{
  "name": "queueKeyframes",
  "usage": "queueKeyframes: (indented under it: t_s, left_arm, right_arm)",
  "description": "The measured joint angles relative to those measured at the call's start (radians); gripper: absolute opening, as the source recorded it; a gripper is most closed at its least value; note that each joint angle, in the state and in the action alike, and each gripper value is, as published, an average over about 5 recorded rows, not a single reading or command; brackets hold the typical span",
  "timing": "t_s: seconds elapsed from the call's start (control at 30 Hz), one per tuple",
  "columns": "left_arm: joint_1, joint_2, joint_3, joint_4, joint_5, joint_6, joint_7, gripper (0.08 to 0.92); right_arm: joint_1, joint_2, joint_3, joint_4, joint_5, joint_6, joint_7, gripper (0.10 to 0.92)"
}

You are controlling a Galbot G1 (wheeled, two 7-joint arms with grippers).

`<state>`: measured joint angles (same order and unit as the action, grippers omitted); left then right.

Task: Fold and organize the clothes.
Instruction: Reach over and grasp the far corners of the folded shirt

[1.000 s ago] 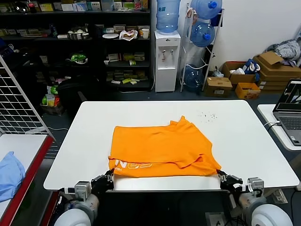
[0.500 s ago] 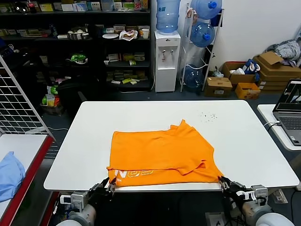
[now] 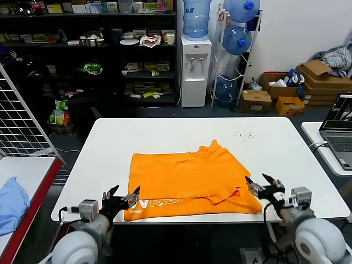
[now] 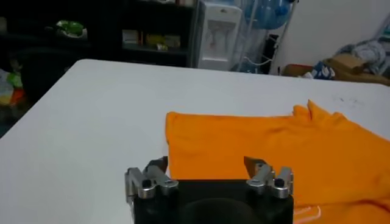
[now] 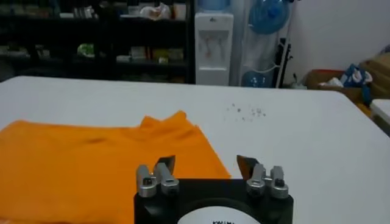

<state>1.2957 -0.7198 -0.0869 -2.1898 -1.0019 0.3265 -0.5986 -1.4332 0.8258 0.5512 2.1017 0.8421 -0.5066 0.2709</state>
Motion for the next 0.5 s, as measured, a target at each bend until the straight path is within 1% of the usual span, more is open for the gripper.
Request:
queueKeyframes:
  t_s: [0.1, 0.17, 0.37, 0.5]
  left_arm:
    - [-0.103, -0.028, 0.03, 0.075, -0.022, 0.004, 0.032, 0.898]
    - [-0.18, -0.051, 0.06, 0.139, -0.036, 0.01, 0.055, 0.914]
    - [-0.414, -0.123, 0.161, 0.351, -0.081, 0.037, 0.124, 0.921]
    - [-0.543, -0.166, 0.212, 0.485, -0.095, 0.055, 0.167, 0.921]
  right_arm:
    - [0.153, 0.016, -0.082, -0.082, 0.019, -0.013, 0.023, 0.885]
    - [0.258, 0.033, -0.141, -0.146, 0.03, -0.024, 0.039, 0.911]
    - [0.531, 0.108, -0.304, -0.352, 0.062, -0.063, 0.083, 0.921]
    - [0.672, 0.168, -0.385, -0.483, 0.072, -0.088, 0.1, 0.921]
